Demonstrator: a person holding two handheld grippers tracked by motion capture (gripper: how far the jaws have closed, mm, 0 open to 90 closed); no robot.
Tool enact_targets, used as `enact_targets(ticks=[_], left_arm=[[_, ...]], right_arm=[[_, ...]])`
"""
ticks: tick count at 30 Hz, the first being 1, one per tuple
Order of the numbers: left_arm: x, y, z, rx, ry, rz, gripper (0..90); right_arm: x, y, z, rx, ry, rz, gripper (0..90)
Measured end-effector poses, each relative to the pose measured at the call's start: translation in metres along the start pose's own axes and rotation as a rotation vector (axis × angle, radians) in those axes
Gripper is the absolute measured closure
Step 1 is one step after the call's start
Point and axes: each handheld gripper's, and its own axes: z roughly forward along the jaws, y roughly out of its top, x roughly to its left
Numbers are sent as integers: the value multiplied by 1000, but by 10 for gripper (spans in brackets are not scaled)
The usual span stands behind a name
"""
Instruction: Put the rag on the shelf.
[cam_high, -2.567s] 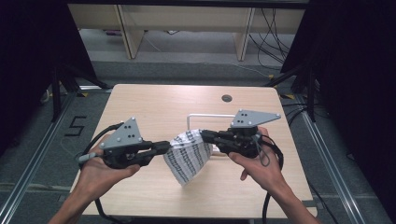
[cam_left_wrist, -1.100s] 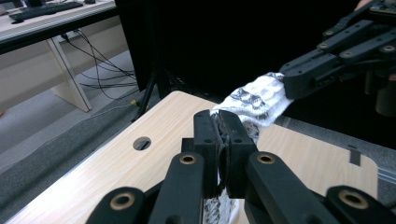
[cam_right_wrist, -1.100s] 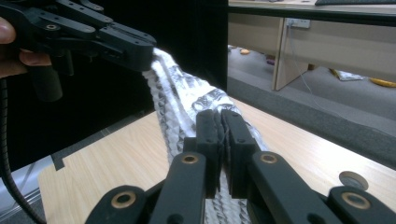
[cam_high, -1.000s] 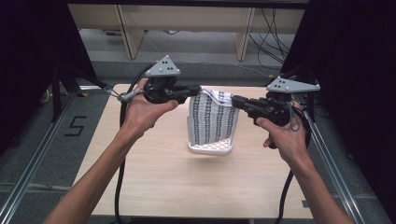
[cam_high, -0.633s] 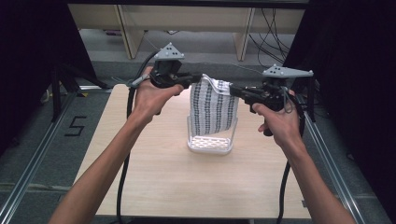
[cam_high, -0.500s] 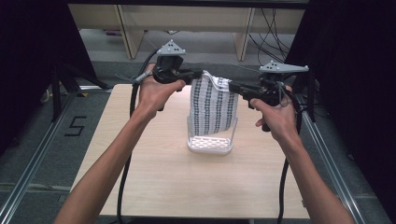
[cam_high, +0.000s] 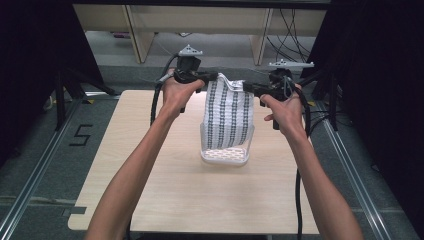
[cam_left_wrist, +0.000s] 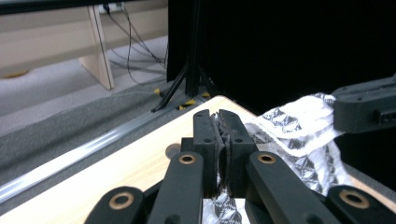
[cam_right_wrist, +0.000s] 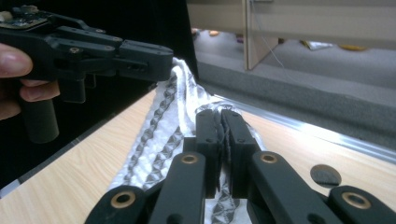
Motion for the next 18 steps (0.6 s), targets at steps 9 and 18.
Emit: enact_targets(ticks=[9,18], left_arm=[[5,-10,23,48,-15,-26,855],[10,-31,40,156,-49,-36,826]], right_arm=[[-17,-11,19,36,-33,55,864],[-34,-26,36,61,-53,89,850]])
